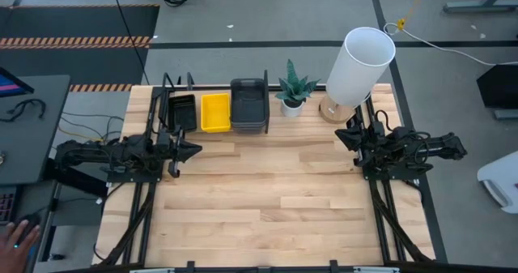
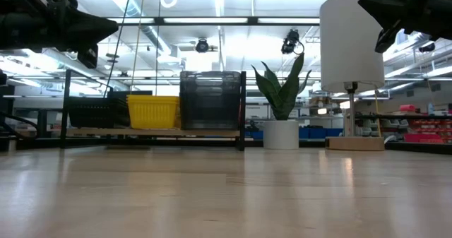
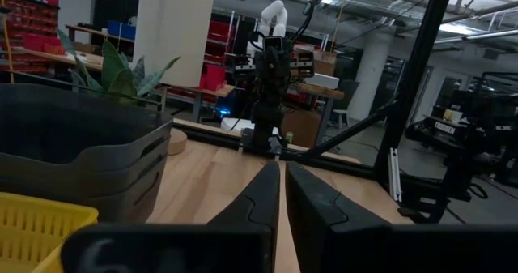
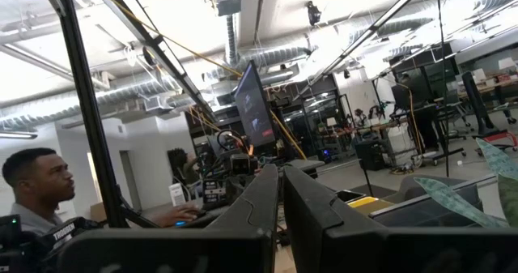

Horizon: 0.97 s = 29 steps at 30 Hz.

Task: Stack baskets on shelf by color
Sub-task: Return to Home Position

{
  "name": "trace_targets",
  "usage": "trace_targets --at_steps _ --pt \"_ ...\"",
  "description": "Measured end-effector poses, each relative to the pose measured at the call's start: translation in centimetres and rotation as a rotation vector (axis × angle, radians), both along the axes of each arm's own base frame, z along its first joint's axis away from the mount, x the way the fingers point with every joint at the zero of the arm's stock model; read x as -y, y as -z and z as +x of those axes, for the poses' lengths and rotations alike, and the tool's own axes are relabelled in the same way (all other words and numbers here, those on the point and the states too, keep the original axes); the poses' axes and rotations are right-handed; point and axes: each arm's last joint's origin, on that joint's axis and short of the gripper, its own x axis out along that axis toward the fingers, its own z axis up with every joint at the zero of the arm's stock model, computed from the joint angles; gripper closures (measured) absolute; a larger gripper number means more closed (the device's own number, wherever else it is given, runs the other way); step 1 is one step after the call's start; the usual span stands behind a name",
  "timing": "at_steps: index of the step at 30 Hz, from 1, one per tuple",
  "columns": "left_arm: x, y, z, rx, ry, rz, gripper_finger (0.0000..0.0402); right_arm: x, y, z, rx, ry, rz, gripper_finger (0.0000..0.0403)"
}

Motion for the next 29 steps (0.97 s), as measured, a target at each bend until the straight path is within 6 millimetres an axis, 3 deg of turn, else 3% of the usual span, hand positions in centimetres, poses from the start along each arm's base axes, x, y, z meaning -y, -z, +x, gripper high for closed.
trace_targets --at_steps 29 --pt "0.0 0.0 0.0 0.0 0.0 0.0 0.0371 0.0 0.01 0.0 0.0 0.0 0.0 0.0376"
